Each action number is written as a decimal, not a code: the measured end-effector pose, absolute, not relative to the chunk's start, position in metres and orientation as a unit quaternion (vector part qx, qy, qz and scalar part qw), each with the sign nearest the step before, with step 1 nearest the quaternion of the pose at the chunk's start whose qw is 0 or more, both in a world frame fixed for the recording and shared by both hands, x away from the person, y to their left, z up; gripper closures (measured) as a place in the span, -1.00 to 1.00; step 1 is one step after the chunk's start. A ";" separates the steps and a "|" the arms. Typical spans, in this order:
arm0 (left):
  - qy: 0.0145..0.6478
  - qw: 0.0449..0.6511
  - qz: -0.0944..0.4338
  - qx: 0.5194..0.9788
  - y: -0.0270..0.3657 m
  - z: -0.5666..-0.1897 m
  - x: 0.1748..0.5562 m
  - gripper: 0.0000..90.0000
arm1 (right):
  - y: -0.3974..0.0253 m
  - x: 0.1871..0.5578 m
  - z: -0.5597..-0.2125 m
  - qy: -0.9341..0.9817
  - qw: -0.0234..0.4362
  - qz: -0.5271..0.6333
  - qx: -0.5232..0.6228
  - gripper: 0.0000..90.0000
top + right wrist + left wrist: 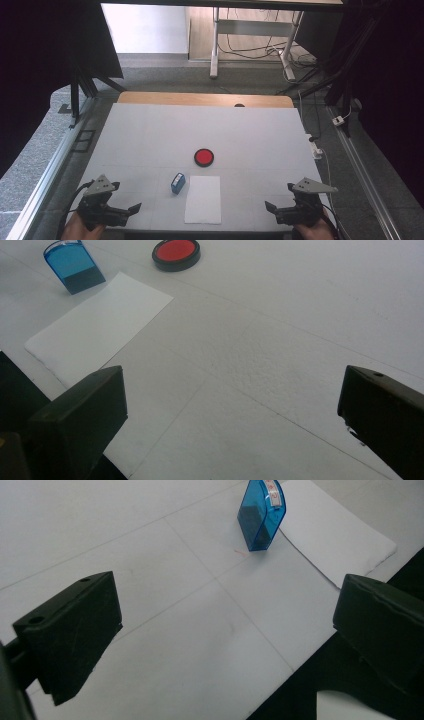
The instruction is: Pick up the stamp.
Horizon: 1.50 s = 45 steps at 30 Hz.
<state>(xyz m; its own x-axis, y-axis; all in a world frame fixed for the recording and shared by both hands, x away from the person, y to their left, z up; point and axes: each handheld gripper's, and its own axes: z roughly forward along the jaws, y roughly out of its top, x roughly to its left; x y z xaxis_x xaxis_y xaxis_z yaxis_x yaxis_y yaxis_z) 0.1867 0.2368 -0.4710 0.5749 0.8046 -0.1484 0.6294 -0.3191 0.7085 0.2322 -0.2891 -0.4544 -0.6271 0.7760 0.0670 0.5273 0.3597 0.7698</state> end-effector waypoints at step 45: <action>0.393 0.356 0.101 0.842 0.158 -0.488 0.265 -1.00 | -0.286 0.231 -0.454 0.817 0.160 0.394 0.388 -1.00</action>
